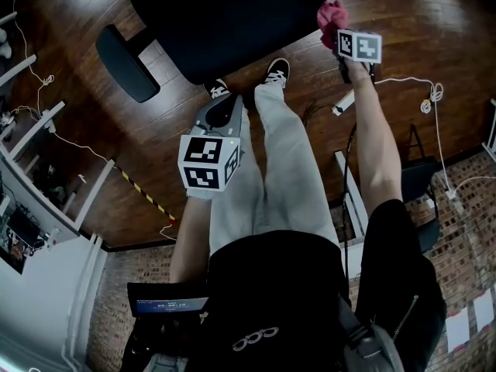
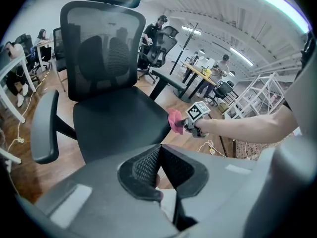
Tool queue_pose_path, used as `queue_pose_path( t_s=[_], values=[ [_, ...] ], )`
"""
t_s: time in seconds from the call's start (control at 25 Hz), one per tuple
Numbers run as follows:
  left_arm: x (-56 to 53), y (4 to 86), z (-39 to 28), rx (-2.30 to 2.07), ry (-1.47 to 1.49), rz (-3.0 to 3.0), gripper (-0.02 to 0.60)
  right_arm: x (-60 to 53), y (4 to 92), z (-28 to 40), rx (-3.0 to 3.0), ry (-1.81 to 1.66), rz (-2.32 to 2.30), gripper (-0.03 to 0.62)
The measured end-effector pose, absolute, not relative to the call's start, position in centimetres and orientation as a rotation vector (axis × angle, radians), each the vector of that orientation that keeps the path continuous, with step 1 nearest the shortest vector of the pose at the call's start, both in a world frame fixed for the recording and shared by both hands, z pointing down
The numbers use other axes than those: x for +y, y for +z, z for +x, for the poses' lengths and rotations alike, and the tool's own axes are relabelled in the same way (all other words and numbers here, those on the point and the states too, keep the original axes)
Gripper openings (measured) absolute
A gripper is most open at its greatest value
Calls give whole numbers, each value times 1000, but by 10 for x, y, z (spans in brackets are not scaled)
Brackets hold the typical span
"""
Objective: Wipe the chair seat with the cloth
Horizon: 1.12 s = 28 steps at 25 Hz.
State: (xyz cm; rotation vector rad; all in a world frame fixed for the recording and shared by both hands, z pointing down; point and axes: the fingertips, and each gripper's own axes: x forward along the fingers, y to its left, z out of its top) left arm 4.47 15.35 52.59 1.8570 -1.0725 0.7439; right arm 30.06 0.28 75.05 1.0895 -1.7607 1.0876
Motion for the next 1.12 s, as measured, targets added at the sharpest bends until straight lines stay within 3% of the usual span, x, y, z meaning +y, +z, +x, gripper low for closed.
queue_pose_path(
  t_s=[0.44, 1.12],
  values=[
    [132, 463, 38, -1131, 684, 1927, -6, 56, 662, 236, -1893, 1106, 1060, 75],
    [121, 319, -37, -1338, 535, 1967, -6, 75, 374, 87, -2317, 785, 912, 75]
  ],
)
